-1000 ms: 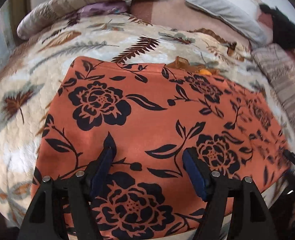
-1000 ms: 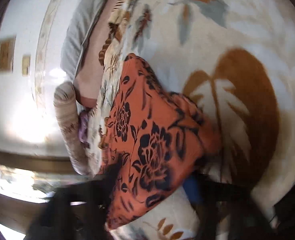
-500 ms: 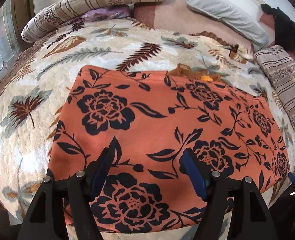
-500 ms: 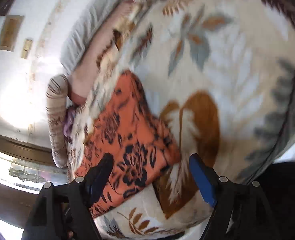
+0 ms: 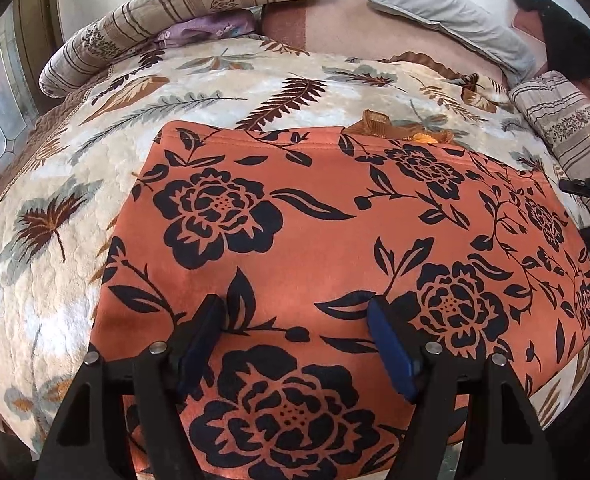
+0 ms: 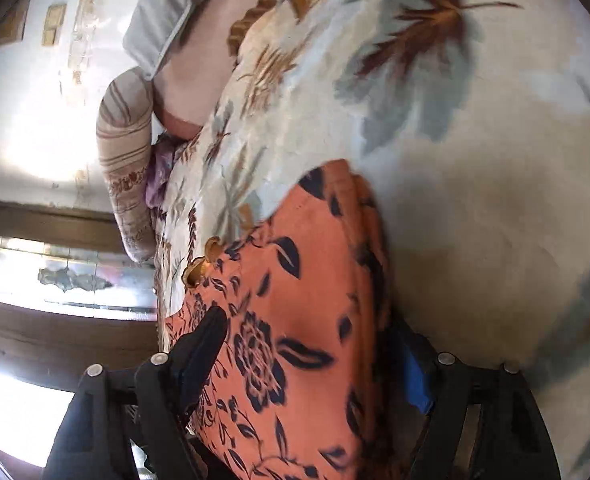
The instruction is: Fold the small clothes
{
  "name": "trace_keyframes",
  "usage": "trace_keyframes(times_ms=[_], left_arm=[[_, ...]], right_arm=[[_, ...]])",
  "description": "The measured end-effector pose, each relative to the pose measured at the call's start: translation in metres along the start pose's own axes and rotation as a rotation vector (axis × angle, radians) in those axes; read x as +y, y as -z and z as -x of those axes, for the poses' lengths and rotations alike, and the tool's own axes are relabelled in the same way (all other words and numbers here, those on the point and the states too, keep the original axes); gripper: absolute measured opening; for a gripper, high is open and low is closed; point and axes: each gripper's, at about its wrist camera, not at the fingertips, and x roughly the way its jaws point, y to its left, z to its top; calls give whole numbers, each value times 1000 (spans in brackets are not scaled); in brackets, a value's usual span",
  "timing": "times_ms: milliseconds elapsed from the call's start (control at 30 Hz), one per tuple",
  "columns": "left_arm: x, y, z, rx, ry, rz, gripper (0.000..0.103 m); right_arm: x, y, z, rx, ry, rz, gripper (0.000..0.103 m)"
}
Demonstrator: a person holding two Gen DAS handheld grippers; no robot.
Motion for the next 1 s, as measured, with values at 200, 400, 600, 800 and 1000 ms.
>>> trace_keyframes(times_ms=[200,400,600,800,1000], left_arm=[[2,1,0,-10,16,-4,76],[1,1,0,-16,9,-12,77],[23,0,35,-43,8,65,76],[69,30,32,35,-25,152,52],[98,38,55,62,81,286,31]], right_arm=[[47,2,-13,-33,245,199,15],[43,17,-31,-84,506,266,23],[76,50,25,-347,568,256,76],[120,124,27,-292,257,332,79],[102,162,-13,-192,262,280,79]])
